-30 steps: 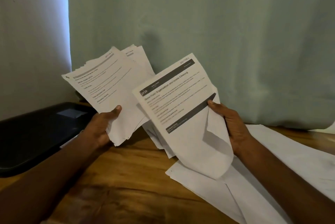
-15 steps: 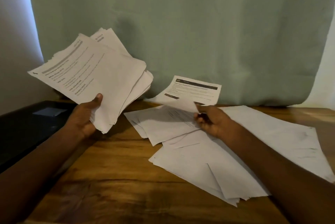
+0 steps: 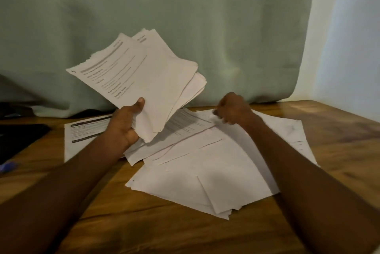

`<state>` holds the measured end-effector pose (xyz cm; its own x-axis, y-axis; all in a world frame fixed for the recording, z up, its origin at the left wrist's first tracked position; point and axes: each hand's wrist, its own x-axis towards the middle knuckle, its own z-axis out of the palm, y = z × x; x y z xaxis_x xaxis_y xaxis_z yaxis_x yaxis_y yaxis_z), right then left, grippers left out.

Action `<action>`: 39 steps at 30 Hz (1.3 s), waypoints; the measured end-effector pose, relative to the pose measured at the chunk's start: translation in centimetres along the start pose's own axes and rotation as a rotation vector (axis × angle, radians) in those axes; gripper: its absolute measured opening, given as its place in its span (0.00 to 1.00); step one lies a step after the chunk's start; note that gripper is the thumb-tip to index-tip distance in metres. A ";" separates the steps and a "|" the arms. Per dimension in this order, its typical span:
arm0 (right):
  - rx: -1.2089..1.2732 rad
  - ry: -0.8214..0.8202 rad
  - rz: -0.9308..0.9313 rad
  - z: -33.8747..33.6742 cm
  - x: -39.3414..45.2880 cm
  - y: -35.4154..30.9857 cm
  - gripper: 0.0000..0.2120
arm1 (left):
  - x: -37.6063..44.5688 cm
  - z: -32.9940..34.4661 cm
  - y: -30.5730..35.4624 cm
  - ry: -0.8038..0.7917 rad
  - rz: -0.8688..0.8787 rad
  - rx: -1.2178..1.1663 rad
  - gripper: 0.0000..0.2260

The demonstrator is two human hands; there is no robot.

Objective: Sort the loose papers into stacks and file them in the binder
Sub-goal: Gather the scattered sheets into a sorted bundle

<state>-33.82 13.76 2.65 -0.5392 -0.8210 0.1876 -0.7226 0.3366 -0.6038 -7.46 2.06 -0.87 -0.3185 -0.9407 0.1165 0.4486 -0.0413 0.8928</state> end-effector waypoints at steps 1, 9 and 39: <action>-0.273 0.023 0.007 -1.0 -0.3 1.1 0.24 | 0.1 0.0 -0.8 -0.003 -0.023 -0.028 0.21; -0.455 -0.282 0.002 -1.2 -1.2 1.1 0.30 | 1.0 -2.6 -2.2 0.055 0.025 0.007 0.18; -0.225 0.106 0.173 -1.6 0.1 3.3 0.20 | 1.1 -3.1 -1.9 0.012 0.071 0.046 0.17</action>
<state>-36.95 15.52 1.89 -0.6966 -0.6935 0.1839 -0.6871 0.5712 -0.4490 -6.12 0.03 -3.78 -0.2769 -0.9449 0.1748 0.4308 0.0405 0.9015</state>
